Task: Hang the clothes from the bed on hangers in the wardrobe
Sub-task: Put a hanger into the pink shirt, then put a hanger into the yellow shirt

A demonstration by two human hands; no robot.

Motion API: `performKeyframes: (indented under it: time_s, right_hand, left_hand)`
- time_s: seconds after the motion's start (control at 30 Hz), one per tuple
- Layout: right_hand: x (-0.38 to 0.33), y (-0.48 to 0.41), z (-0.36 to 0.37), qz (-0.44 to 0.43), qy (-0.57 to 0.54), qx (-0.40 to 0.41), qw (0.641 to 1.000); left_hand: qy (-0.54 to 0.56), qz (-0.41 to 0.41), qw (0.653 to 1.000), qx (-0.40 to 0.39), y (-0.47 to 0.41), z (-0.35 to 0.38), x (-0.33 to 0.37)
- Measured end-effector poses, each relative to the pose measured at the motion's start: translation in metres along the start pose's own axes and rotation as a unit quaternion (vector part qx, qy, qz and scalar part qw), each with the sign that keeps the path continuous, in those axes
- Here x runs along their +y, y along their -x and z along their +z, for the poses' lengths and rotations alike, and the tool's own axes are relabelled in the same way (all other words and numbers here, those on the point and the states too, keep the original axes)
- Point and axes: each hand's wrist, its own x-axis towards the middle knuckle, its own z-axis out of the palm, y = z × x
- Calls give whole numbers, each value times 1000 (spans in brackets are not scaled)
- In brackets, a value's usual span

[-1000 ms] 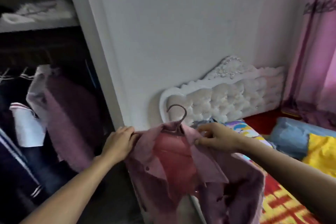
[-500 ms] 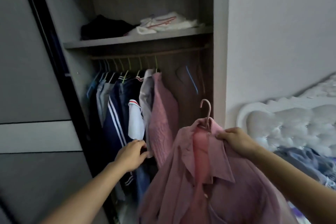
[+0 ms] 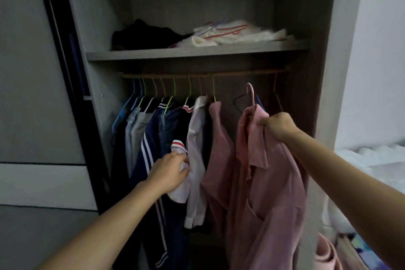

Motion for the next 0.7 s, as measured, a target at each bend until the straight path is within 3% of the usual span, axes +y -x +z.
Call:
performKeyframes:
  time_s: [0.37,0.7]
  right_hand:
    - [-59,-178,80,-16,-59,48,997]
    - [-34,-255,144,36,2,82,996]
  left_hand:
    - [-34,-4,997,70,-145,-6,-30]
    - [-29,63,996,58,-217,10,-80]
